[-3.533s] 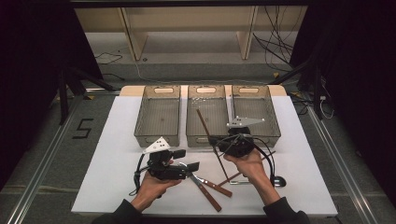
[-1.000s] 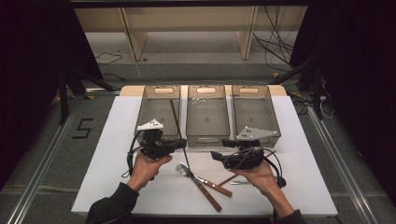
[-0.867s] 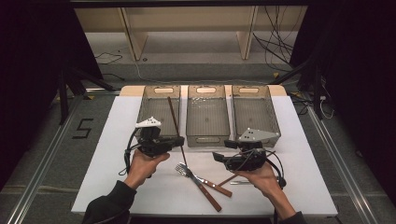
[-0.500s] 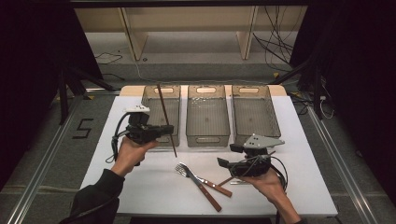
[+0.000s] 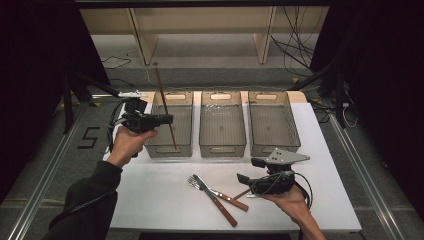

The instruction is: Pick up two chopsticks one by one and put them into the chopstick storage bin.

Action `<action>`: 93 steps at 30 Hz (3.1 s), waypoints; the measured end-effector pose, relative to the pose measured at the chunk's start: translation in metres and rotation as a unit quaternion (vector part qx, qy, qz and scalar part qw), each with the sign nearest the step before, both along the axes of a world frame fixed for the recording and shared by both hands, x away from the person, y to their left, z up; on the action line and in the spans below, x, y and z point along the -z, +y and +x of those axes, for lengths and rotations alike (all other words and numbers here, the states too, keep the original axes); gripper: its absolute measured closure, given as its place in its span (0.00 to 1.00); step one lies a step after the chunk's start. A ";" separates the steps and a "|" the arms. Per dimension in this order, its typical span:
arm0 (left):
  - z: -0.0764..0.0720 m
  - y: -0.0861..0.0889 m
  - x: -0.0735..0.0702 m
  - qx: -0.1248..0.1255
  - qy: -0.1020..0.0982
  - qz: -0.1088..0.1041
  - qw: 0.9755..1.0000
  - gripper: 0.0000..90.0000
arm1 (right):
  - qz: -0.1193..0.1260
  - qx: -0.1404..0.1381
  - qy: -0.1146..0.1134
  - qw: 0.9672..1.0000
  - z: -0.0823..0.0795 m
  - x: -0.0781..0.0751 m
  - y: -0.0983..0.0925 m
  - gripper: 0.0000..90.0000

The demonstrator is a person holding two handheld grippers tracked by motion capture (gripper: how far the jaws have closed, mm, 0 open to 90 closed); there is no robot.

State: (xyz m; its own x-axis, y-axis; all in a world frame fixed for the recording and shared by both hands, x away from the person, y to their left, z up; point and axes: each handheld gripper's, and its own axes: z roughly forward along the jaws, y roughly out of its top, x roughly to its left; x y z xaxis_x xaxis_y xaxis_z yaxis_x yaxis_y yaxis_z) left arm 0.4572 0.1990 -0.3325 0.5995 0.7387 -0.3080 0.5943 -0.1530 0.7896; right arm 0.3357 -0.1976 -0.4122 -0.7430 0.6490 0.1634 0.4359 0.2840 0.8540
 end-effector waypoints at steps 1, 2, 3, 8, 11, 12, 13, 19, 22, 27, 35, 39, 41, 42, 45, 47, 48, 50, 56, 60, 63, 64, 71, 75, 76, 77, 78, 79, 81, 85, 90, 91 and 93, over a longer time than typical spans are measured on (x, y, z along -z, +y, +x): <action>0.002 0.001 -0.001 -0.002 0.000 0.005 1.000 0.93 | -0.001 -0.001 0.000 1.000 0.000 0.001 -0.001 0.27; 0.005 0.002 -0.001 -0.005 0.000 0.011 1.000 0.93 | -0.001 0.000 0.001 1.000 -0.001 0.001 -0.001 0.27; 0.008 0.003 -0.001 -0.007 -0.001 0.019 1.000 0.93 | -0.002 0.000 0.002 1.000 -0.001 0.002 -0.001 0.27; 0.021 0.008 0.001 -0.021 0.000 0.045 0.999 0.93 | -0.004 0.000 0.001 1.000 -0.002 0.003 -0.001 0.26; 0.026 0.010 0.002 -0.030 -0.007 0.071 0.997 0.93 | -0.002 0.001 0.002 1.000 -0.003 0.002 -0.001 0.26; 0.028 0.011 0.002 -0.035 -0.008 0.074 0.997 0.93 | -0.002 0.001 0.001 1.000 -0.003 0.002 -0.002 0.26; 0.030 0.012 0.002 -0.037 -0.008 0.079 0.996 0.93 | -0.002 0.001 0.000 1.000 -0.003 0.002 -0.002 0.25; 0.042 0.014 0.009 -0.048 -0.003 0.102 0.994 0.93 | -0.003 0.000 -0.001 1.000 -0.006 0.003 -0.002 0.24; 0.047 0.014 0.015 -0.048 0.008 0.106 0.993 0.93 | -0.003 0.000 -0.002 1.000 -0.006 0.004 -0.002 0.24; 0.052 0.016 0.025 -0.052 0.019 0.112 0.992 0.93 | -0.002 0.000 -0.003 1.000 -0.006 0.004 -0.003 0.24; 0.055 0.015 0.036 -0.052 0.028 0.114 0.992 0.93 | -0.004 -0.002 0.000 1.000 -0.006 0.005 -0.002 0.24; 0.055 0.013 0.040 -0.050 0.033 0.118 0.991 0.93 | -0.003 -0.002 0.001 1.000 -0.007 0.005 -0.001 0.24; 0.055 0.012 0.041 -0.049 0.034 0.118 0.991 0.93 | -0.003 -0.003 0.001 1.000 -0.007 0.005 -0.001 0.24; 0.055 0.012 0.042 -0.048 0.035 0.118 0.991 0.93 | -0.002 -0.003 0.001 1.000 -0.007 0.005 -0.001 0.24; 0.056 0.010 0.043 -0.047 0.037 0.120 0.991 0.93 | -0.002 -0.003 0.001 1.000 -0.007 0.005 -0.001 0.24; 0.056 0.010 0.045 -0.046 0.039 0.122 0.991 0.93 | -0.001 -0.003 0.002 1.000 -0.007 0.005 -0.001 0.24; 0.056 0.010 0.045 -0.045 0.041 0.125 0.990 0.93 | -0.002 -0.003 0.001 1.000 -0.007 0.005 -0.001 0.24; 0.057 0.009 0.047 -0.044 0.044 0.129 0.990 0.93 | -0.002 -0.004 0.001 1.000 -0.007 0.005 -0.001 0.24; 0.059 0.009 0.053 -0.044 0.053 0.137 0.988 0.93 | -0.002 -0.005 0.002 1.000 -0.007 0.006 -0.001 0.24; 0.059 0.012 0.056 -0.043 0.057 0.140 0.988 0.93 | -0.002 -0.005 0.001 1.000 -0.007 0.005 -0.001 0.24; 0.058 0.014 0.058 -0.045 0.063 0.140 0.987 0.93 | -0.004 -0.005 0.003 1.000 -0.007 0.006 -0.001 0.24; 0.058 0.015 0.059 -0.044 0.065 0.141 0.987 0.93 | -0.004 -0.006 0.003 1.000 -0.007 0.006 -0.001 0.24; 0.059 0.016 0.068 -0.046 0.078 0.145 0.985 0.93 | -0.005 -0.005 0.003 1.000 -0.007 0.006 -0.001 0.24; 0.060 0.016 0.072 -0.045 0.083 0.151 0.984 0.93 | -0.004 -0.004 0.002 1.000 -0.007 0.006 -0.002 0.24; 0.060 0.016 0.073 -0.047 0.084 0.150 0.984 0.92 | -0.004 -0.004 0.002 1.000 -0.007 0.006 -0.002 0.24; 0.061 0.016 0.073 -0.050 0.084 0.150 0.984 0.92 | -0.004 -0.004 0.002 1.000 -0.007 0.006 -0.002 0.24; 0.061 0.016 0.073 -0.052 0.085 0.148 0.984 0.90 | -0.004 -0.004 0.002 1.000 -0.007 0.006 -0.002 0.24; 0.062 0.016 0.073 -0.053 0.087 0.146 0.984 0.87 | -0.004 -0.004 0.002 1.000 -0.007 0.006 -0.002 0.24; 0.063 0.016 0.073 -0.058 0.096 0.144 0.983 0.75 | -0.005 -0.004 0.003 1.000 -0.007 0.006 -0.002 0.24; 0.063 0.016 0.071 -0.080 0.085 0.142 0.983 0.45 | -0.004 -0.004 0.002 1.000 -0.006 0.006 -0.002 0.24; 0.058 0.016 0.066 -0.088 0.073 0.134 0.984 0.32 | -0.005 -0.004 0.003 1.000 -0.006 0.006 -0.003 0.24; 0.057 0.016 0.064 -0.088 0.071 0.129 0.985 0.31 | -0.005 -0.004 0.002 1.000 -0.006 0.006 -0.003 0.24; 0.052 0.017 0.061 -0.086 0.067 0.119 0.987 0.28 | -0.005 -0.003 0.003 1.000 -0.006 0.005 -0.004 0.24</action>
State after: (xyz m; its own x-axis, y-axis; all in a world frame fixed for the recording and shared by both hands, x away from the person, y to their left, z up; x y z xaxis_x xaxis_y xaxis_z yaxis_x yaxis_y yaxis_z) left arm 0.5096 0.2155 -0.3932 0.4253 0.8865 -0.1821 0.7237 -0.2123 0.6566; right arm 0.3302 -0.2014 -0.4175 -0.7462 0.6459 0.1613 0.4391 0.2954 0.8485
